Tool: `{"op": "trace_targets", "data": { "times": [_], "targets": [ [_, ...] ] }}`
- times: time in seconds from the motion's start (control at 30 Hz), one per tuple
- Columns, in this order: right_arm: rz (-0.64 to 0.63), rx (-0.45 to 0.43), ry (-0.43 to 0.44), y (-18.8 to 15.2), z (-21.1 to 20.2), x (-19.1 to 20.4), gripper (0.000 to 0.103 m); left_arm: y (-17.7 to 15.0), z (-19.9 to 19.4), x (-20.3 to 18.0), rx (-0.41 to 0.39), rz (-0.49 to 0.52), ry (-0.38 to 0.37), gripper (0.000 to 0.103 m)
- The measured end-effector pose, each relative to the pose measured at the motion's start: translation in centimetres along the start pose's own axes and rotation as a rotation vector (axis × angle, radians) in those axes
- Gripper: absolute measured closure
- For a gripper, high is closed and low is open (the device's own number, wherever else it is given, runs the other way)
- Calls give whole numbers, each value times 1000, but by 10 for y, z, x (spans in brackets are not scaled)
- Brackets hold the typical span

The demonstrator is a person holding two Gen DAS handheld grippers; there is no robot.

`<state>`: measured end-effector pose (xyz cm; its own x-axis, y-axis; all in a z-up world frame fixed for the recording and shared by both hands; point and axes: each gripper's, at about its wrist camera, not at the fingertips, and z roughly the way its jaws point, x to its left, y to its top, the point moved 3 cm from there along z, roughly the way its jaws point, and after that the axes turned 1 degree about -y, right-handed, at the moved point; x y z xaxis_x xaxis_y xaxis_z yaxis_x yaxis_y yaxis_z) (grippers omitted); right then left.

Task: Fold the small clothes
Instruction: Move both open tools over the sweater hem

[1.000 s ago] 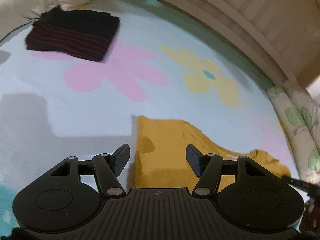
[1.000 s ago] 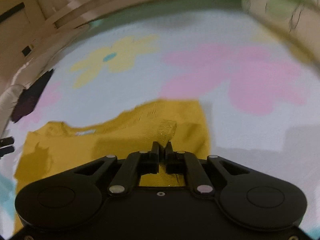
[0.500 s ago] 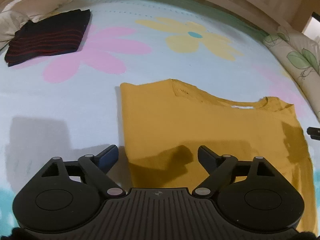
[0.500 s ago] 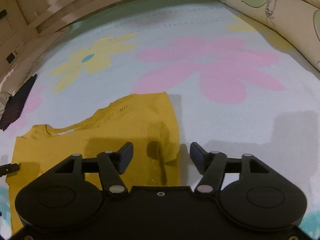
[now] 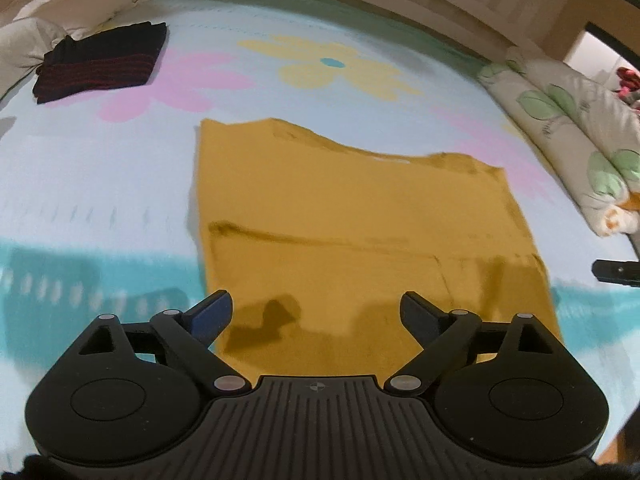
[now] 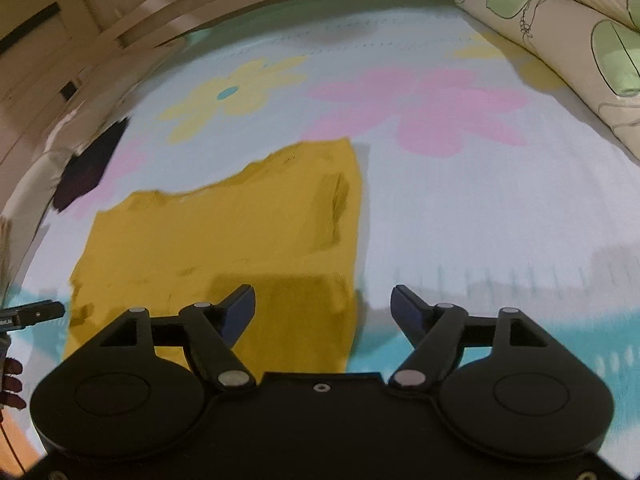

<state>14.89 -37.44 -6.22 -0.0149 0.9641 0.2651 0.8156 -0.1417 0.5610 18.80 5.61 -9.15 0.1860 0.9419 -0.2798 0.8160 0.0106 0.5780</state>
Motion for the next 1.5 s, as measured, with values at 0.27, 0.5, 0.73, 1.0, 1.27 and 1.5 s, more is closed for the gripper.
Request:
{"op": "trace_targets", "data": {
  "times": [0.27, 0.5, 0.73, 1.0, 1.27, 1.5],
  "targets": [
    [41, 87, 88, -69, -32, 5, 21, -53, -31, -8, -8, -22, -26, 12],
    [86, 163, 111, -116, -39, -2, 21, -92, -48, -1, 18, -32, -19, 12],
    [15, 279, 66, -151, -36, -1, 21, -118, -56, 10, 46, -69, -11, 12],
    [44, 306, 99, -161, -38, -8, 21, -135, -49, 6, 104, -56, 0, 10],
    [99, 312, 145, -170, -39, -14, 18, -138, -53, 11, 93, -111, 0, 7],
    [102, 314, 151, -173, -40, -17, 16, -137, -66, 31, 46, -158, 73, 7]
  ]
}}
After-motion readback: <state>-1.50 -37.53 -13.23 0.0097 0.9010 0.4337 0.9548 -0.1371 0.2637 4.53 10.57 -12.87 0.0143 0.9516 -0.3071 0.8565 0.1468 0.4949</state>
